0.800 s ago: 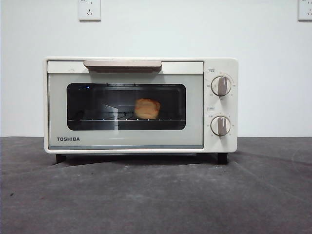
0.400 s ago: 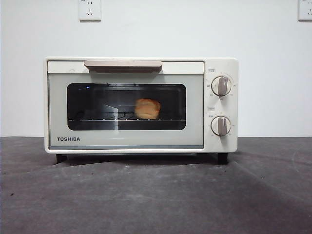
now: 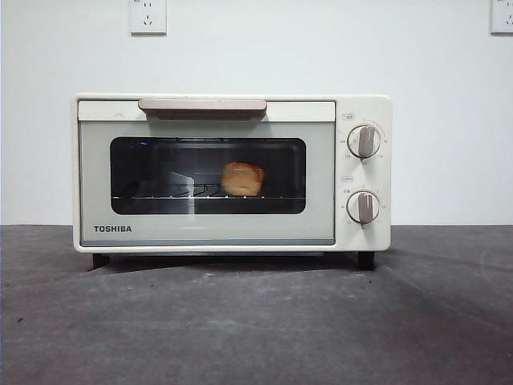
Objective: The left arm flap open the oven, the right arm pick bread and place it into oven, the left arm flap close the oven
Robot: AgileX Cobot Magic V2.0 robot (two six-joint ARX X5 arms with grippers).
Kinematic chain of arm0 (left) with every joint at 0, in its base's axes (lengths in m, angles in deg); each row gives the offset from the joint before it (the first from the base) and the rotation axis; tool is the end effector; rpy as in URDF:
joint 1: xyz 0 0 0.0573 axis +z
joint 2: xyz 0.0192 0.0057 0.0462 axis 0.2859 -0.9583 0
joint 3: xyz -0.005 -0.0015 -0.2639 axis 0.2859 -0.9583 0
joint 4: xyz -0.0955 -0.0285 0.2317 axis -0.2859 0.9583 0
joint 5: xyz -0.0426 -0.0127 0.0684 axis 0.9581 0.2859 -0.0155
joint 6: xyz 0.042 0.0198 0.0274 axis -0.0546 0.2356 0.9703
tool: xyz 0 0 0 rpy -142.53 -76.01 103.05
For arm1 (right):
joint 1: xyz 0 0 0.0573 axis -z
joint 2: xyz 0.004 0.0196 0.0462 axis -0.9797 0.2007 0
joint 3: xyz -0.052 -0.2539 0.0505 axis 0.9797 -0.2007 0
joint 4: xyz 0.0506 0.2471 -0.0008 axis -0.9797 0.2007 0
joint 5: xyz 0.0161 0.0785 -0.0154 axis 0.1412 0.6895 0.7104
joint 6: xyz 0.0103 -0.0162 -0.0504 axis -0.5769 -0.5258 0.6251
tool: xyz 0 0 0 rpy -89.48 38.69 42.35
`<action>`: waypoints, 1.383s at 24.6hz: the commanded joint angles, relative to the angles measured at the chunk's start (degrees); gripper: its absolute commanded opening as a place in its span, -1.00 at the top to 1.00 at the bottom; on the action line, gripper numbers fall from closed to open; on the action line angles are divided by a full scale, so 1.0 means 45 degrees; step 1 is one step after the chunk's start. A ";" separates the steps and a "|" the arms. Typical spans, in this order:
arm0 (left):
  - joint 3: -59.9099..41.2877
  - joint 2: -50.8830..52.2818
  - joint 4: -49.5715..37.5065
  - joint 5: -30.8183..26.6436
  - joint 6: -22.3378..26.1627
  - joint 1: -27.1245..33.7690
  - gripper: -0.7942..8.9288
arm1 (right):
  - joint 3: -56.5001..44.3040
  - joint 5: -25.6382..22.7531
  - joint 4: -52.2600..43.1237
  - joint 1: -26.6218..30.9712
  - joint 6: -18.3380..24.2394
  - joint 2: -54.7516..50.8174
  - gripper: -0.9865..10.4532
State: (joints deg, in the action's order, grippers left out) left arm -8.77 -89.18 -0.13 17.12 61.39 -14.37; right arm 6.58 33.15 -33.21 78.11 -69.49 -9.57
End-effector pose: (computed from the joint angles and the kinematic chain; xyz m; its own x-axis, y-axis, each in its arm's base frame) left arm 0.0948 0.0021 0.1570 0.9884 -0.0164 -0.1513 0.0289 0.9963 0.0811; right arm 0.0948 0.0034 0.1873 0.9911 0.1062 0.0802 -0.1119 0.9913 0.0699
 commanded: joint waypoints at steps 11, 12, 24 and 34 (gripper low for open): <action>-0.0262 0.0029 0.0087 -0.0005 -0.0029 0.0019 0.80 | -0.0699 -0.0971 0.2210 0.0019 -0.0248 -0.0277 0.82; -0.0262 0.0029 0.0087 -0.0005 -0.0029 0.0019 0.80 | -0.0699 -0.1049 0.2662 0.0019 -0.0287 -0.0277 0.82; -0.0262 0.0029 0.0087 -0.0005 -0.0029 0.0019 0.80 | -0.0699 -0.0996 0.2142 0.0015 -0.0568 -0.0277 0.82; -0.0257 0.0029 0.0087 -0.0005 -0.0029 0.0019 0.80 | -0.0699 -0.0996 0.1783 0.0015 -0.0568 -0.0277 0.82</action>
